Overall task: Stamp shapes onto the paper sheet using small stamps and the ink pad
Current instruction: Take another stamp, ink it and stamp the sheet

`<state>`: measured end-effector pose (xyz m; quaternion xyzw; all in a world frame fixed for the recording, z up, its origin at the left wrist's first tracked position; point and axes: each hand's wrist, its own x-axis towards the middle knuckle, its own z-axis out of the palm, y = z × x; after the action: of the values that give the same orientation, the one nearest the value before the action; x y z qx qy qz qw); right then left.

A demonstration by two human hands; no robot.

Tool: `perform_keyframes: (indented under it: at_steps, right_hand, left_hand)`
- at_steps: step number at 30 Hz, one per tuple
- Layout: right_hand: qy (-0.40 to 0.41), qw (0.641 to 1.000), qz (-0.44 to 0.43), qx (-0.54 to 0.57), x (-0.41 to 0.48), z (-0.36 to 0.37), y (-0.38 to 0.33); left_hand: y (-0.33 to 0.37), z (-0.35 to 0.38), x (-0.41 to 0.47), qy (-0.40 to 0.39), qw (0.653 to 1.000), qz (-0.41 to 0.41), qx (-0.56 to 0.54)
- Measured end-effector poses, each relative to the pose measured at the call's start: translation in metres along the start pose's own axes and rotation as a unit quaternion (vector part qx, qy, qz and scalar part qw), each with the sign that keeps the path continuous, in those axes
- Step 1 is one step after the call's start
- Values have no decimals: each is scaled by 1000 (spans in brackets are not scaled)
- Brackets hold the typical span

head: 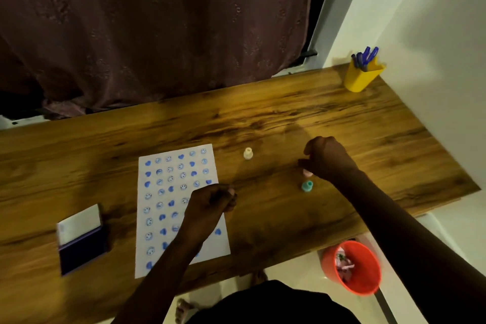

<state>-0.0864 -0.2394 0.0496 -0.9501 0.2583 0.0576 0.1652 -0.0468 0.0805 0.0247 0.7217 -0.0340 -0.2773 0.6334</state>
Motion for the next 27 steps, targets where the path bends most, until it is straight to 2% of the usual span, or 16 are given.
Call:
perform_keyframes:
  at_steps: [5, 10, 16, 19, 22, 24, 27]
  right_hand:
    - [5, 999, 34, 17, -15, 11, 16]
    - [-6, 1000, 23, 20, -15, 12, 14]
    - [12, 990, -3, 139, -19, -5, -5]
    - [3, 964, 11, 265, -29, -15, -30]
    - [-59, 910, 21, 409, -42, -15, -61]
    - [-106, 880, 20, 462, -50, -11, -81]
    - [-166, 857, 8, 487, -60, 0, -111]
  left_hand:
    - [-2, 11, 3, -20, 1000, -2, 0]
    - [0, 18, 3, -27, 1000, -2, 4]
    - [6, 15, 1, -30, 999, 25, 7]
    - [13, 13, -1, -27, 999, 36, -16]
    - [21, 5, -6, -26, 998, 48, -37]
    - [24, -2, -9, -24, 997, 50, -53]
    - [27, -17, -15, -12, 996, 55, -72]
